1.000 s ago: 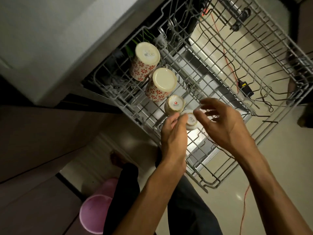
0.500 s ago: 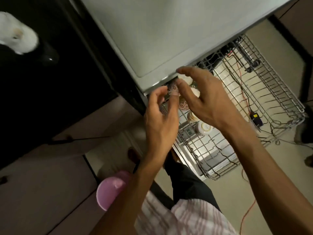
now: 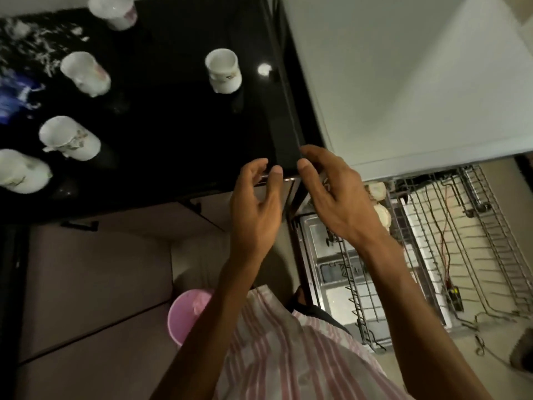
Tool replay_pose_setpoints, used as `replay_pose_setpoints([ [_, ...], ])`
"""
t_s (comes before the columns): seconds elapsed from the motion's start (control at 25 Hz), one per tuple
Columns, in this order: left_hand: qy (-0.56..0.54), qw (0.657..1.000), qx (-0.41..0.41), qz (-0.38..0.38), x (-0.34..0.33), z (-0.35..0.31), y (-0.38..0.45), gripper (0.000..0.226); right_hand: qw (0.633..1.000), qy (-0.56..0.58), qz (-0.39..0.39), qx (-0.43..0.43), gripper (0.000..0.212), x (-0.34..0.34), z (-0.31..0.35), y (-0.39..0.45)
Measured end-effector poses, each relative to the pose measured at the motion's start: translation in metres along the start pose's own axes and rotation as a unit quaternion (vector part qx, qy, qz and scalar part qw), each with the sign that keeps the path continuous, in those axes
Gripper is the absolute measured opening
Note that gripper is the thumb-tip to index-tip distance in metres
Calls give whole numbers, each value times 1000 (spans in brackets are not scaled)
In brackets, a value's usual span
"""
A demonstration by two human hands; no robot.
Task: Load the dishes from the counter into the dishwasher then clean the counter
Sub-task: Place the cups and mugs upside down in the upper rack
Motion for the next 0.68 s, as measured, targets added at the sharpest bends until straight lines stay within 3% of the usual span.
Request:
replay_pose_setpoints([
  [0.68, 2, 973, -5, -232, 182, 0, 57, 41, 975, -14, 143, 172, 54, -135, 132, 70],
])
Point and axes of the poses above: each hand's wrist, its own y-axis towards the middle knuckle, its own x-axis out of the back of the hand, z = x × y, the point moved 8 cm from there along y, towards the middle knuckle, and after that the axes turned 6 degrees about -y, right-handed, at the moved point
